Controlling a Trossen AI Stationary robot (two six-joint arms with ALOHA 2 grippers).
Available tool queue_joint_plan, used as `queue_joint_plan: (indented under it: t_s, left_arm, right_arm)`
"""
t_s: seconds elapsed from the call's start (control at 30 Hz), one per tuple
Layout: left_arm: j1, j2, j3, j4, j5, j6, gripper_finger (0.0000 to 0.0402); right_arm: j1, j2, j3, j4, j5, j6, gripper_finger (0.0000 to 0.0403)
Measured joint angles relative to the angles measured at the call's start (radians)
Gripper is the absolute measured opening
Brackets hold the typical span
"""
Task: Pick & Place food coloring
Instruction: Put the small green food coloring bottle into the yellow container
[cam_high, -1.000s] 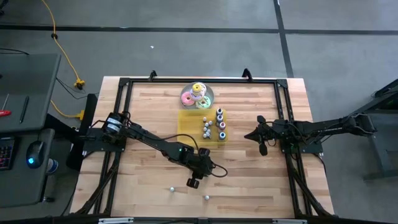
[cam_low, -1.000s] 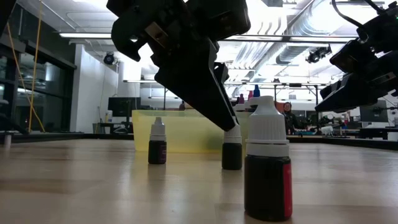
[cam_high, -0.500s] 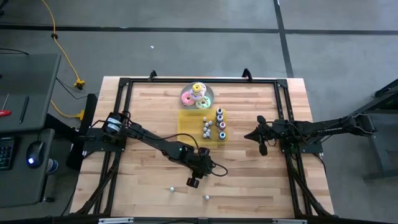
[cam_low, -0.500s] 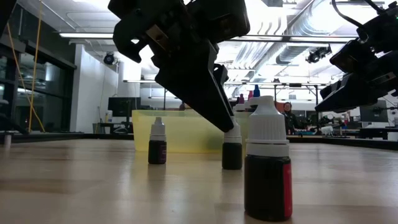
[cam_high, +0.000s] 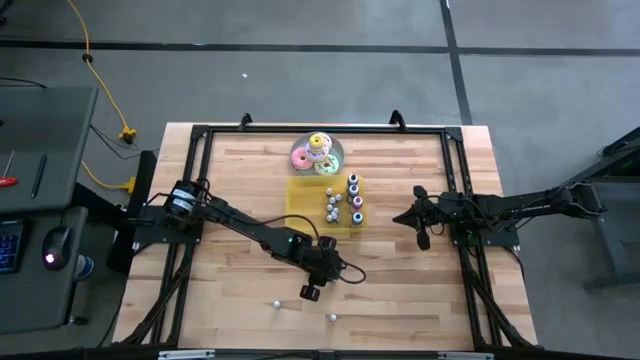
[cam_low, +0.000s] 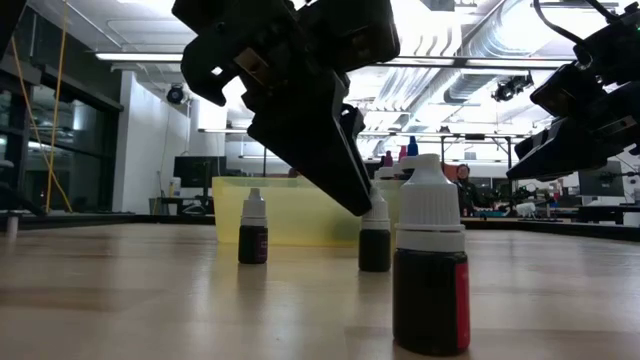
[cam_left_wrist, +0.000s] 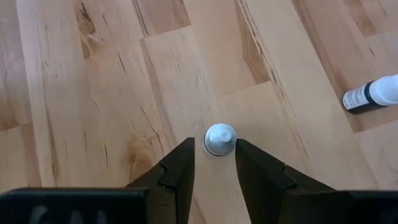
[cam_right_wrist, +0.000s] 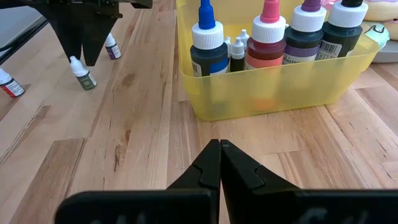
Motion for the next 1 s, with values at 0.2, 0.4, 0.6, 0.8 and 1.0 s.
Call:
queue_joint_plan:
  t_s: [0.2,0.4,0.6,0.8,1.0]
  left_arm:
    - [0.0,0.0,0.0,0.01,0.0,0.0,0.011]
    - [0.0,0.0,0.0,0.053,0.002,0.0,0.011]
    - [0.0,0.0,0.0,0.036,0.002,0.0,0.011]
    - [0.0,0.022,0.0,0.047,0.008,-0.001,0.011]
    - [-0.001,0.035,-0.001,0.044,0.028,-0.006,0.011]
  right_arm:
    - [0.0,0.0,0.0,0.0,0.0,0.0,0.0]
    - [0.0,0.0,0.0,0.0,0.0,0.0,0.0]
    - [0.0,0.0,0.0,0.0,0.0,0.0,0.0]
    - [0.0,0.0,0.0,0.0,0.0,0.0,0.0]
    - [0.0,0.0,0.0,-0.001,0.0,0.0,0.0]
